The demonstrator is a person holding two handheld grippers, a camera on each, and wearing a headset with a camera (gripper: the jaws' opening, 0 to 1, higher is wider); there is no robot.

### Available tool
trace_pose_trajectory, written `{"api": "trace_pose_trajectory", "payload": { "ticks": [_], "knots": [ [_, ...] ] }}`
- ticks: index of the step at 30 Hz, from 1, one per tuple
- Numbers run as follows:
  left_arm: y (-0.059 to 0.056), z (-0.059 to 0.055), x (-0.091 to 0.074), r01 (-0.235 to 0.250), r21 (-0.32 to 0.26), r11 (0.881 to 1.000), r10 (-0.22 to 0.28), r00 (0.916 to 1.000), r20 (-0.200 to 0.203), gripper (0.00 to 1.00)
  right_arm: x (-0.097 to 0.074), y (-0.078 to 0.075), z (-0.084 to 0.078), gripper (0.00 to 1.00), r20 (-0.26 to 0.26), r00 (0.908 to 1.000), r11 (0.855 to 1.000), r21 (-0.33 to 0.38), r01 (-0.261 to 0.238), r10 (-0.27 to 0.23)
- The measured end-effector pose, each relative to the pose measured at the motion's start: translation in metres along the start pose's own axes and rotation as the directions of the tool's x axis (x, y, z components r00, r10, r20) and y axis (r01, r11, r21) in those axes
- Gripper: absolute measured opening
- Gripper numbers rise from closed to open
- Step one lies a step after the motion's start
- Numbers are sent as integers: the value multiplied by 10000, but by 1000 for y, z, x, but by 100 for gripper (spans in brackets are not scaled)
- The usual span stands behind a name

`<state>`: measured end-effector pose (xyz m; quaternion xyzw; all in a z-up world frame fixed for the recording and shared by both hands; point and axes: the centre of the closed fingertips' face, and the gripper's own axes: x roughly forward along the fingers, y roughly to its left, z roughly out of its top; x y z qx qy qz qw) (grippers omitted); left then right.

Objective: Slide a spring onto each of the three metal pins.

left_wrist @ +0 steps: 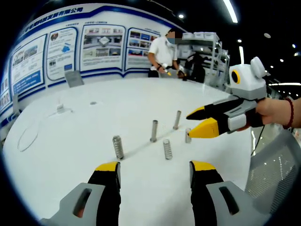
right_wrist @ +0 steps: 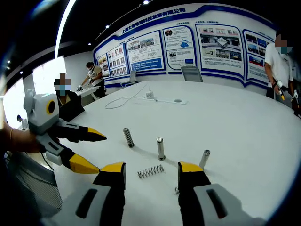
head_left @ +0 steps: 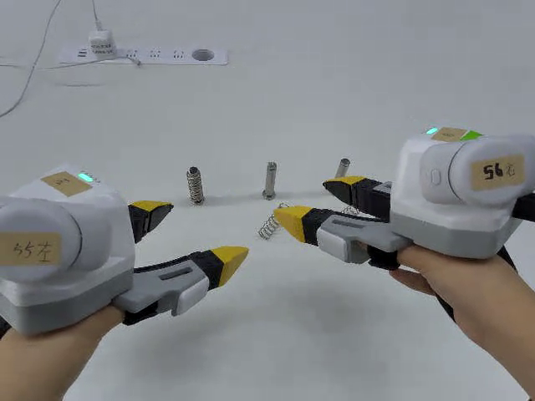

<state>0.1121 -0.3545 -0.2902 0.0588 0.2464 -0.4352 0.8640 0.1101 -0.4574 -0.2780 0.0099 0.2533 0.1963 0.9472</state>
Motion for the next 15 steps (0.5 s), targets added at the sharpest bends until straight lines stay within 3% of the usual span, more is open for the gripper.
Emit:
{"api": "trace_pose_trajectory", "payload": {
  "ticks": [15],
  "knots": [
    [-9,-4,25,299,-308,9991,-316,9980,-553,50,-9,-14,-10,44,-137,9998,9998,-121,140,-141]
  ]
}}
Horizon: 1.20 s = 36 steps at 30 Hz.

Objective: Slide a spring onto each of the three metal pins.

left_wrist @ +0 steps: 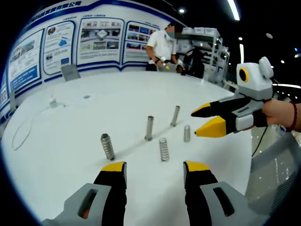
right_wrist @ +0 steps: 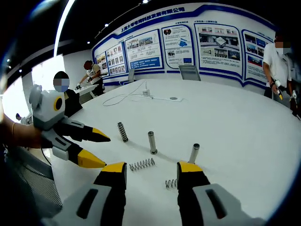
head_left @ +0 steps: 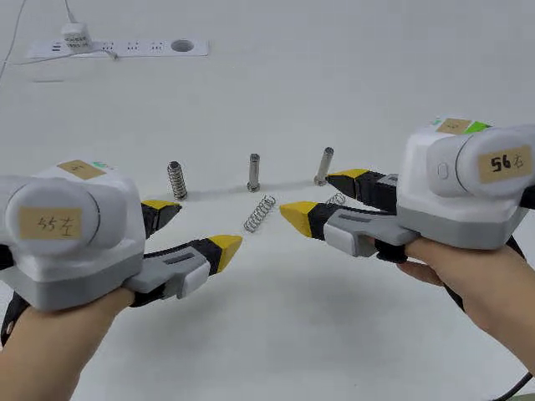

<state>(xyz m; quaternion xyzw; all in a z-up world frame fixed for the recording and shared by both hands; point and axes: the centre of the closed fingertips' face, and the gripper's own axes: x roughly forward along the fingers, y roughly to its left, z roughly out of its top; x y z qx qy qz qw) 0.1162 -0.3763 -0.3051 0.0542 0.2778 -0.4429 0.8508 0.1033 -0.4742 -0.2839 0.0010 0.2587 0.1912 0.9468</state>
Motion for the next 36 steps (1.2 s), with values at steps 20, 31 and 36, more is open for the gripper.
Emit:
{"api": "trace_pose_trajectory", "payload": {
  "ticks": [20,31,36],
  "knots": [
    [-14,-6,38,283,-346,9990,-304,9976,-618,36,-7,-12,-1,38,227,9995,9997,-48,226,-225],
    [-18,-9,52,470,-129,9988,-479,9955,-812,28,-6,-13,-2,35,308,9992,9996,97,260,-263],
    [-18,-12,57,399,103,9992,-387,9947,-949,23,-6,-14,-2,35,311,9991,9995,152,275,-279]
  ]
}}
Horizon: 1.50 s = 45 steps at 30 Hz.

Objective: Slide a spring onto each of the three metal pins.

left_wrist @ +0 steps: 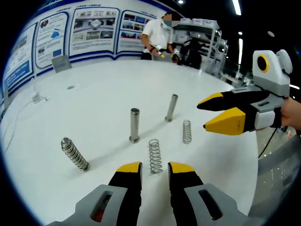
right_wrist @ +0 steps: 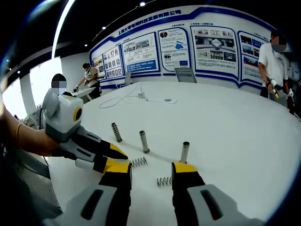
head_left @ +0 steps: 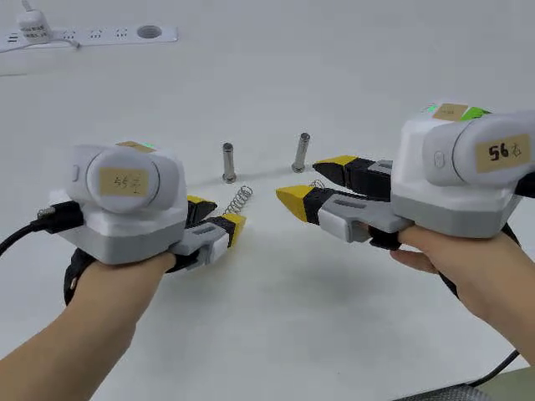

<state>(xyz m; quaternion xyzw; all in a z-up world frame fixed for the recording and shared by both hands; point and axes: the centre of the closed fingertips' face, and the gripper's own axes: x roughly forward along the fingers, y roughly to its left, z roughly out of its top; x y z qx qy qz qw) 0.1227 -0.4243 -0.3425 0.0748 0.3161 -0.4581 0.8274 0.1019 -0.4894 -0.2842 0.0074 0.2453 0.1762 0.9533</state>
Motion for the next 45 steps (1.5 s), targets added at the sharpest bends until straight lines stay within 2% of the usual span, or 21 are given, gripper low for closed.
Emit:
{"api": "trace_pose_trajectory", "payload": {
  "ticks": [6,12,15,26,28,30,41,45],
  "knots": [
    [-3,-2,4,49,244,9997,-46,9999,-120,19,1,2,-1,34,-22,10000,10000,56,-12,12],
    [-1,-2,6,-7,449,9990,12,9999,-117,15,2,1,0,34,3,10000,10000,96,17,-17],
    [0,-2,6,-74,819,9966,87,9998,-161,12,3,-1,0,34,-5,10000,9999,143,90,-90],
    [1,-2,7,-25,492,9988,32,9999,-141,11,4,-1,-2,34,-80,9999,9997,218,135,-133],
    [2,-2,6,-77,483,9988,84,9998,-158,11,4,-1,0,35,-39,9999,9989,442,132,-131],
    [3,1,3,-201,554,9983,198,9998,59,11,4,0,5,36,225,9997,9950,999,84,-107],
    [-1,23,-18,-135,749,9971,66,9958,912,10,7,7,20,35,576,9983,9844,1750,-153,53],
    [-2,30,-30,-130,813,9966,26,9920,1264,10,7,12,30,33,885,9958,9710,2353,-432,229]
  ]
}}
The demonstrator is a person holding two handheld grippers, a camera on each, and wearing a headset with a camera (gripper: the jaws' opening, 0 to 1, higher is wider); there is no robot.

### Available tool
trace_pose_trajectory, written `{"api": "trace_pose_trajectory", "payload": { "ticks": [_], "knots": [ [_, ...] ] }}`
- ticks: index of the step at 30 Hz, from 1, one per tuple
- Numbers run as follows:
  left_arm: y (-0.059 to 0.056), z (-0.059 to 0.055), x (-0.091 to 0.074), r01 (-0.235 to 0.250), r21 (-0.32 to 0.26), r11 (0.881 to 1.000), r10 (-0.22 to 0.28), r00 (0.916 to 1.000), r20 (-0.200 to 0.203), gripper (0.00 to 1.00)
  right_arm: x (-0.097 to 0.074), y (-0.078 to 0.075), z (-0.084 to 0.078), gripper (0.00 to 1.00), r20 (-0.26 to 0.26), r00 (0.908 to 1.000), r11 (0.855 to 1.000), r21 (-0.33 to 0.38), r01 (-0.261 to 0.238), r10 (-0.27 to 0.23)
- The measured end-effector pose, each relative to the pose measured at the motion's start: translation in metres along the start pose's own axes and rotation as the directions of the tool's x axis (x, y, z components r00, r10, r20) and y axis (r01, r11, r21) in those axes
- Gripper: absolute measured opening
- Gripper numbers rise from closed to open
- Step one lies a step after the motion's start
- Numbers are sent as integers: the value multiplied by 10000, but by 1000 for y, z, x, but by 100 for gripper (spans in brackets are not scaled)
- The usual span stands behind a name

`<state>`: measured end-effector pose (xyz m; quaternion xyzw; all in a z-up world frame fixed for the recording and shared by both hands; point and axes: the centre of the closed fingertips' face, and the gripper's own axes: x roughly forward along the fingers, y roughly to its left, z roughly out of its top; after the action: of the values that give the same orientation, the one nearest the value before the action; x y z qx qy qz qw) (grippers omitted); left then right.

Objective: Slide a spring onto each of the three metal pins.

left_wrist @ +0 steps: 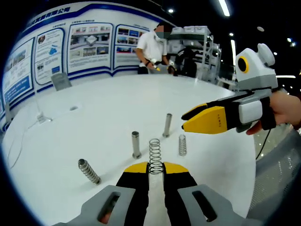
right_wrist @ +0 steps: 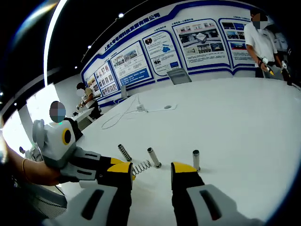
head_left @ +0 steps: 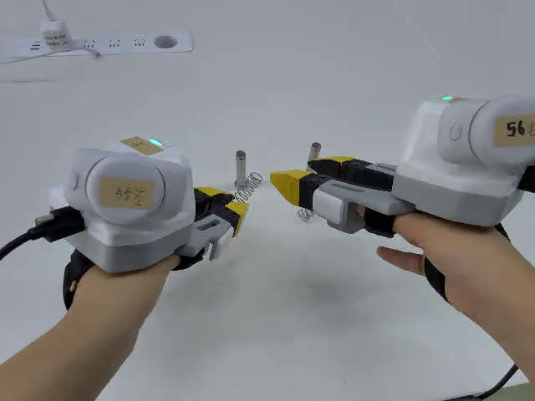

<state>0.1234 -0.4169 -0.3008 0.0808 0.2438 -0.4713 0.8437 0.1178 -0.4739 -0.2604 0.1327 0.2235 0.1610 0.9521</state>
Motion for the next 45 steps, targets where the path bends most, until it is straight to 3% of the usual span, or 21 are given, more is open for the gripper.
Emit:
{"api": "trace_pose_trajectory", "payload": {
  "ticks": [16,23,31,37,45],
  "knots": [
    [-11,26,-30,276,87,9996,-285,9926,1180,10,5,26,8,29,98,9948,9805,1679,-1019,1017],
    [-17,33,-35,575,-9,9983,-566,9848,1642,10,5,35,13,23,334,9895,9600,2399,-1442,1403],
    [-20,41,-42,998,-483,9938,-863,9698,2279,10,7,44,13,17,378,9840,9381,2973,-1774,1742],
    [-19,43,-45,1132,-631,9916,-947,9652,2439,10,7,50,17,14,535,9792,9231,3269,-2025,1958],
    [-20,40,-46,1113,-585,9921,-944,9668,2375,11,5,58,19,13,604,9721,9323,2754,-2345,2267]
  ]
}}
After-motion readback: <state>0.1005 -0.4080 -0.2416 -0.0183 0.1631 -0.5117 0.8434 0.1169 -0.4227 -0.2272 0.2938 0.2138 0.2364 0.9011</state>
